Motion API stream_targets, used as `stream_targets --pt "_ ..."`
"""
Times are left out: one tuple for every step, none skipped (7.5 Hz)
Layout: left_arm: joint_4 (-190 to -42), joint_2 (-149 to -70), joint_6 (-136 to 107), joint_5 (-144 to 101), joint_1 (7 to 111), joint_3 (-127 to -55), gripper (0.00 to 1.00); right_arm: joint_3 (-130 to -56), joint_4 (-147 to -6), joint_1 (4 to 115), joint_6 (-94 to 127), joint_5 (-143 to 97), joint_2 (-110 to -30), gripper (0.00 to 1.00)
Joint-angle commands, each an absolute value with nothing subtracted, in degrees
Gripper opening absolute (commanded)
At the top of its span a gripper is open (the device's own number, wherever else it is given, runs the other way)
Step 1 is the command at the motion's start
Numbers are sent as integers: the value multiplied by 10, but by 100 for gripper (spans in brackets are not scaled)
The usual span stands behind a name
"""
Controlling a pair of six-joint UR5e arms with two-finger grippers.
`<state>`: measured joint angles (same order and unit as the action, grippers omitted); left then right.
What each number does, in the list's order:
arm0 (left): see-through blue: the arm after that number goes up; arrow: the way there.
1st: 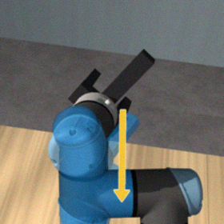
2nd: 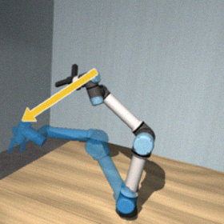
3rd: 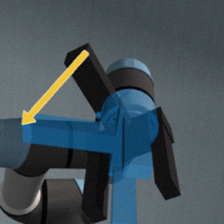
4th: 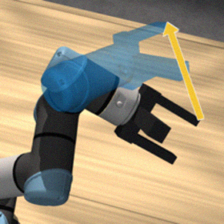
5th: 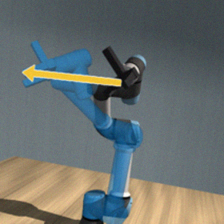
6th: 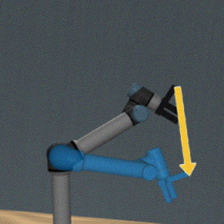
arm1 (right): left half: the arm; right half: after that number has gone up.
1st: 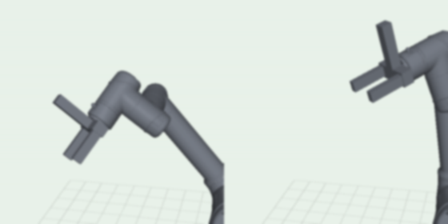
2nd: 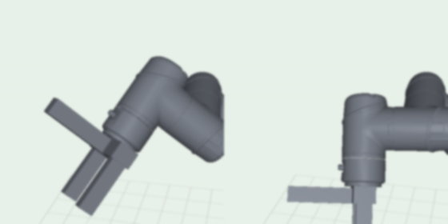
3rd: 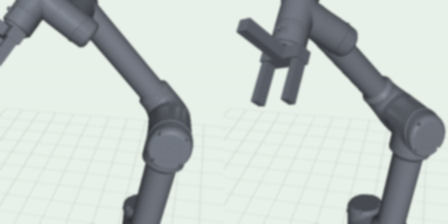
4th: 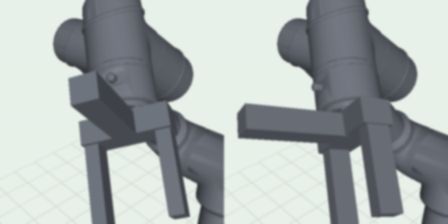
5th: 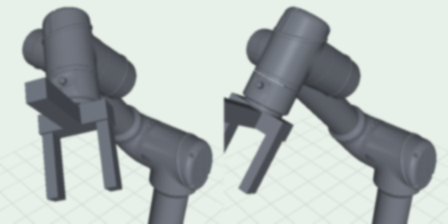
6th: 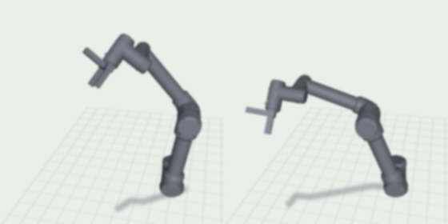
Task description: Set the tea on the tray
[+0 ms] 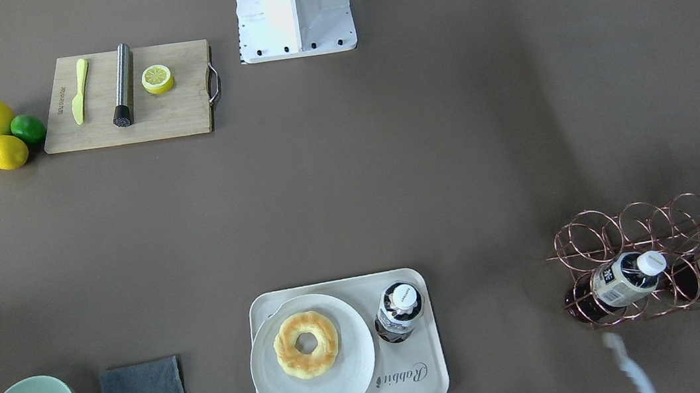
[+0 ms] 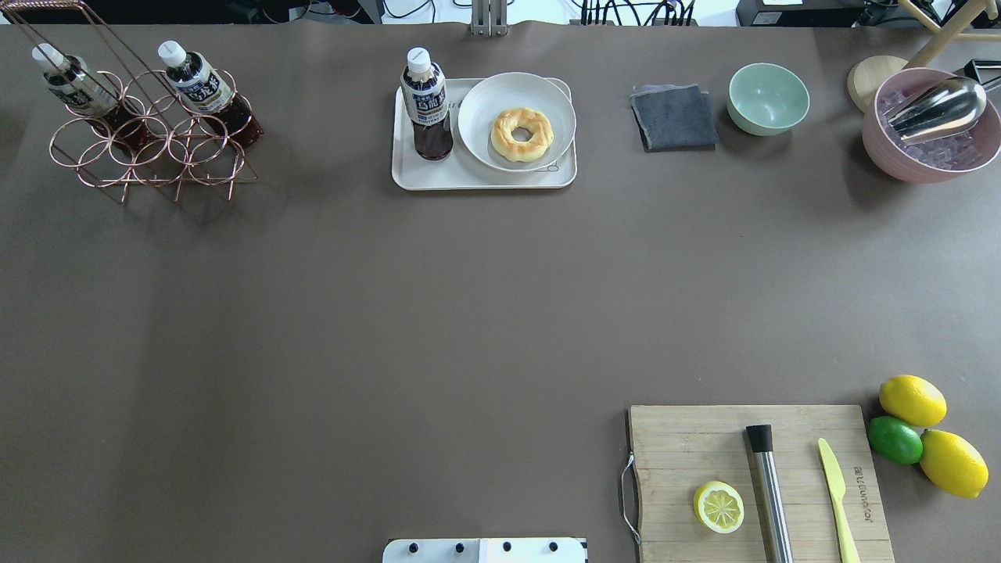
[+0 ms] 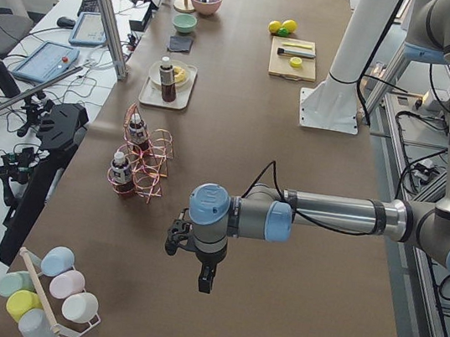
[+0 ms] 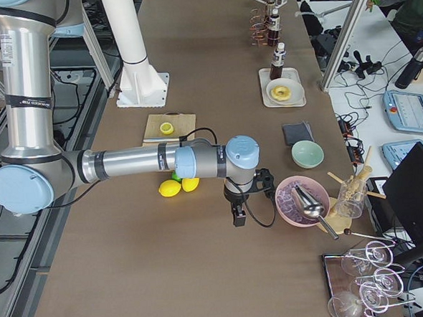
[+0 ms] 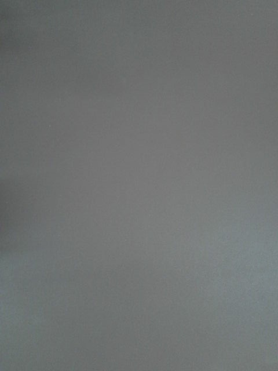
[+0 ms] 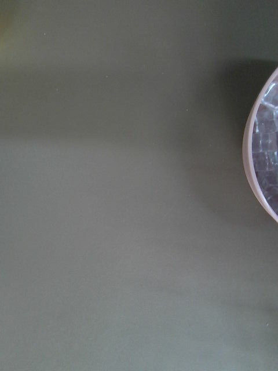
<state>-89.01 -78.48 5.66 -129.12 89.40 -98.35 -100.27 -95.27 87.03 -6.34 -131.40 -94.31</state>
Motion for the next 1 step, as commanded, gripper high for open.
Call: stream_targets --pt "-890 -791 55 -1291 895 -976 98 -1005 -953 871 -61 -1315 -942 100"
